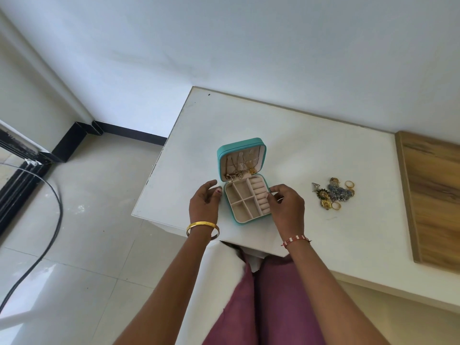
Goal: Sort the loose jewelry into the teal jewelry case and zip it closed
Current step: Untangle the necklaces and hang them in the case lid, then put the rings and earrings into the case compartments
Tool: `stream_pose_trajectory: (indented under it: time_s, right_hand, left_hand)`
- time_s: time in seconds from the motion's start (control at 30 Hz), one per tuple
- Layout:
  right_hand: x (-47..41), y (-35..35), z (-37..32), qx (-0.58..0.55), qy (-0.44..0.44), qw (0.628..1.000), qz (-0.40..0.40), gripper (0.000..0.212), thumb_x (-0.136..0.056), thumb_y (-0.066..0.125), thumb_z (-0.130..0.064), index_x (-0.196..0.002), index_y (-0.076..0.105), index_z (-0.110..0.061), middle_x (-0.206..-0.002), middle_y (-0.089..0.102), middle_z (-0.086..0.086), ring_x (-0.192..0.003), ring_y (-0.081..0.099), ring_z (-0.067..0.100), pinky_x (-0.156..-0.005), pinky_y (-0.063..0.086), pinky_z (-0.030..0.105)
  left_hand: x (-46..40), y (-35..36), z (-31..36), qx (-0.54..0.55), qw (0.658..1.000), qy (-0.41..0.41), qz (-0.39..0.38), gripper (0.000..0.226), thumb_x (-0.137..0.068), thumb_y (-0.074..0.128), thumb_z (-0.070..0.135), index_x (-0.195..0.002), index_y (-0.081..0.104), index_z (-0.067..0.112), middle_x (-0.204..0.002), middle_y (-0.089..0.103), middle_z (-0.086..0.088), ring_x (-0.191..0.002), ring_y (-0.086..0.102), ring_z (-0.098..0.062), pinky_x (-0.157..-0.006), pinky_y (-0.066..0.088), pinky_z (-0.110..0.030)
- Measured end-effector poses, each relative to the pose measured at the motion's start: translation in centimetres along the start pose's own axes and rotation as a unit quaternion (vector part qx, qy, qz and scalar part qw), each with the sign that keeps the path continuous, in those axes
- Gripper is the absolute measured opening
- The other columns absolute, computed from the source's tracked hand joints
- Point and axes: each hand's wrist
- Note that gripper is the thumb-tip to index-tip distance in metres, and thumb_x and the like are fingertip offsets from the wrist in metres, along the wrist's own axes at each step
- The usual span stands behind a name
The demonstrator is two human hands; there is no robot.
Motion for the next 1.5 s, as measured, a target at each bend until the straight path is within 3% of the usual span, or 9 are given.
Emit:
stream_pose_trajectory:
  time_s: [0.13,0.5,0.7,0.83,0.97,1.13,1.3,1.43,1.5]
  right_hand:
    - [0.3,-0.1,0.6,-0.006,0.011,1.000,-0.010,0.011,-0.083,0.063,-0.006,-0.092,0.068,-0.006,-0.081,0.066,0.014,-0.068,0.055,0.019,-0.066,0.037,0.021]
    - [0.1,-1.7,2.7,-0.072,0.066,0.995,0.017,0.008,-0.082,0.065,-0.005,-0.089,0.068,-0.005,-0.070,0.063,0.008,-0.067,0.064,0.030,-0.070,0.056,0.044]
    - [0.1,-2.1,3.2,-0.090,0.074,0.993,0.008,0.010,-0.082,0.066,-0.007,-0.091,0.068,-0.003,-0.065,0.062,0.005,-0.055,0.061,0.023,-0.062,0.055,0.035]
    - [0.5,-2.5,3.4,-0.104,0.074,0.992,-0.010,0.011,-0.083,0.066,-0.007,-0.093,0.069,-0.005,-0.067,0.064,0.006,-0.040,0.054,0.002,-0.051,0.047,0.013]
    - [1.5,-3.8,3.9,-0.119,0.089,0.989,0.002,0.013,-0.085,0.062,-0.004,-0.095,0.069,-0.002,-0.076,0.065,0.009,-0.052,0.058,0.012,-0.051,0.049,0.012]
    - [2.6,-6.0,5.9,-0.127,0.129,0.983,0.036,0.013,-0.085,0.059,-0.002,-0.094,0.068,0.000,-0.080,0.066,0.011,-0.056,0.058,0.018,-0.058,0.053,0.022]
    - [2.6,-8.0,7.9,-0.130,0.155,0.976,0.080,0.012,-0.085,0.059,-0.003,-0.090,0.069,0.000,-0.074,0.065,0.008,-0.058,0.061,0.021,-0.059,0.050,0.018]
    - [2.1,-8.2,8.6,-0.134,0.154,0.973,0.106,0.010,-0.085,0.059,-0.005,-0.087,0.069,-0.002,-0.084,0.069,0.015,-0.077,0.065,0.029,-0.076,0.055,0.038]
    - [1.9,-7.8,8.8,-0.122,0.148,0.974,0.117,0.010,-0.085,0.059,-0.005,-0.088,0.068,-0.002,-0.087,0.070,0.014,-0.076,0.062,0.023,-0.072,0.052,0.028]
  left_hand:
    - [0.8,0.0,-0.6,-0.021,0.999,-0.004,-0.031,0.025,-0.089,0.053,0.002,-0.111,0.063,0.006,-0.108,0.067,-0.013,-0.093,0.060,-0.021,-0.093,0.047,-0.031]
    - [0.8,2.8,0.2,-0.090,0.991,0.031,-0.096,0.033,-0.089,0.046,-0.002,-0.119,0.060,0.006,-0.120,0.063,-0.008,-0.108,0.058,-0.018,-0.098,0.042,-0.025]
    - [1.0,3.4,0.5,-0.096,0.991,0.021,-0.090,0.032,-0.090,0.047,0.001,-0.119,0.060,0.005,-0.120,0.063,-0.011,-0.113,0.058,-0.025,-0.102,0.043,-0.034]
    - [2.6,3.3,0.4,-0.014,0.999,-0.023,-0.022,0.026,-0.089,0.050,0.003,-0.110,0.064,0.009,-0.116,0.065,-0.013,-0.110,0.059,-0.028,-0.101,0.045,-0.045]
    - [5.3,3.9,1.2,0.056,0.998,-0.014,0.018,0.030,-0.086,0.048,-0.002,-0.082,0.064,0.023,-0.097,0.068,-0.010,-0.095,0.062,-0.029,-0.094,0.049,-0.043]
    - [8.4,6.4,1.7,0.056,0.998,0.000,-0.037,0.026,-0.088,0.043,-0.004,-0.086,0.063,0.014,-0.085,0.064,-0.008,-0.082,0.060,-0.025,-0.078,0.051,-0.034]
    - [9.7,9.2,1.4,0.017,0.996,-0.005,-0.091,0.026,-0.090,0.043,-0.001,-0.089,0.063,0.015,-0.081,0.064,-0.005,-0.081,0.059,-0.021,-0.083,0.051,-0.035]
    - [10.4,10.9,0.8,0.006,0.993,-0.009,-0.118,0.025,-0.090,0.043,0.000,-0.091,0.063,0.015,-0.087,0.065,-0.008,-0.080,0.060,-0.017,-0.082,0.051,-0.032]
    - [10.5,11.5,0.2,0.010,0.993,-0.015,-0.118,0.024,-0.091,0.044,0.001,-0.092,0.064,0.014,-0.087,0.065,-0.008,-0.080,0.061,-0.016,-0.081,0.051,-0.031]
Point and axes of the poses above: each hand's wrist, its own x-axis away from the middle knuckle, its own y-axis out of the palm, z = x × y
